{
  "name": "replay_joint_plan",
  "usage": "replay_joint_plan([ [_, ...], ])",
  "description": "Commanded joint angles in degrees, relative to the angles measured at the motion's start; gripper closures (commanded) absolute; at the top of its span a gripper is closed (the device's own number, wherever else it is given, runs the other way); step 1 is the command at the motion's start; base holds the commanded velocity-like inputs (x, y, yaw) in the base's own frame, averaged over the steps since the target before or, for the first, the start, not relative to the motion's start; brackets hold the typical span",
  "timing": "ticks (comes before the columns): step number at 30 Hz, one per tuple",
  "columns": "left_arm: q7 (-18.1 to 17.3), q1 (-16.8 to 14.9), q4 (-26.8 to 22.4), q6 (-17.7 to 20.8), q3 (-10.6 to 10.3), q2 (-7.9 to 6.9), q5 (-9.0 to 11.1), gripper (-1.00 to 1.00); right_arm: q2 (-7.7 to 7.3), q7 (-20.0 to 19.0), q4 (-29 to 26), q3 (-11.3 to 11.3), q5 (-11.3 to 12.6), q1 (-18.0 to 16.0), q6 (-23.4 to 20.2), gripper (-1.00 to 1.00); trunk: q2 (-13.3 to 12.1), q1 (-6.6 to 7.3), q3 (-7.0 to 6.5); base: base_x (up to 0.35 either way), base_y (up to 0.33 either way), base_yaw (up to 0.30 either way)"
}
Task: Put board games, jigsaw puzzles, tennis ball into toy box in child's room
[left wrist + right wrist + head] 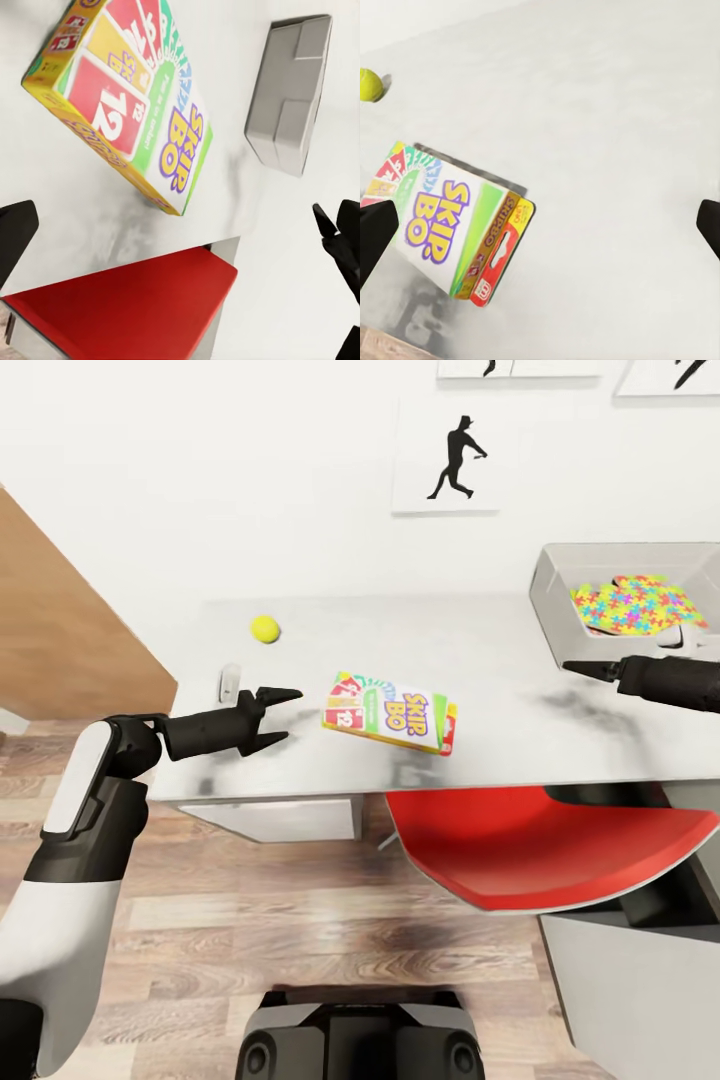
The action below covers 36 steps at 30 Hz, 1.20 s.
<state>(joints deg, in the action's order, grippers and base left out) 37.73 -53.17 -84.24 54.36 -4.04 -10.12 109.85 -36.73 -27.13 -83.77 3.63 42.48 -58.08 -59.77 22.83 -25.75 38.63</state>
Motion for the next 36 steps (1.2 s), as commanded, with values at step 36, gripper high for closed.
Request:
replay_joint_plan([
  [36, 0.42, 0.07, -0.1, 0.69, 0.08, -2.04, 0.53, -1.0, 4.0, 3.84, 1.89, -0.14, -0.7, 4.64, -0.23, -1.0, 0.09, -0.04, -3.27, 0.0, 0.093, 0.052],
])
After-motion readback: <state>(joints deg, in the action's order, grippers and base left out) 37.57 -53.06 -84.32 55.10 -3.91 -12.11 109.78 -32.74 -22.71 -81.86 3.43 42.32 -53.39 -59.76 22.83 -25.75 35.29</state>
